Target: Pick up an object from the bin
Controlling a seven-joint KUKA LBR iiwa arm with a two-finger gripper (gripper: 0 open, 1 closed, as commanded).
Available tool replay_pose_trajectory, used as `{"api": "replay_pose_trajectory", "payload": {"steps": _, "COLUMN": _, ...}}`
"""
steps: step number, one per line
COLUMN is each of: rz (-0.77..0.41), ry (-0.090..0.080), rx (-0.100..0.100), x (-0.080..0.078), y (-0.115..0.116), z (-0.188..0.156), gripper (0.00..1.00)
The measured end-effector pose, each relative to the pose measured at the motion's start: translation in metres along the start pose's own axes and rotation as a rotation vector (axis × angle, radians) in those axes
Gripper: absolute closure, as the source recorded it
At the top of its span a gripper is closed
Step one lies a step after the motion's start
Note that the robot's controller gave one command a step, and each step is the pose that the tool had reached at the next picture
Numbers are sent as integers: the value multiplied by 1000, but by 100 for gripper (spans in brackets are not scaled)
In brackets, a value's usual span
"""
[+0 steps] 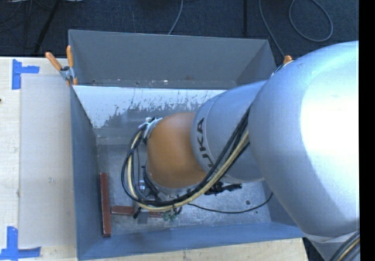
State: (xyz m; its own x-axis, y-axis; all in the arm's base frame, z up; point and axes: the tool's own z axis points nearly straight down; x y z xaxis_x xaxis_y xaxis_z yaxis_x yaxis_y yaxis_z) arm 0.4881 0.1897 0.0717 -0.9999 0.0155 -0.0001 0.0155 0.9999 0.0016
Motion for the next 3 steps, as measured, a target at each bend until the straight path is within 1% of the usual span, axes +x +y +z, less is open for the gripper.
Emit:
{"api": "replay_pose_trajectory", "payload": {"steps": 1, "rz": -26, "ry": -7, "rx": -2, "x": -3, "y": 19, "z": -109, "gripper": 100}}
{"api": "replay_pose_trajectory", "payload": {"steps": 2, "rz": -21, "ry": 1, "rx": 1, "x": -1, "y": 17, "z": -104, "gripper": 0}}
{"api": "replay_pose_trajectory", "payload": {"steps": 3, "rz": -46, "ry": 1, "rx": 3, "x": 10, "y": -3, "z": 2, "gripper": 0}}
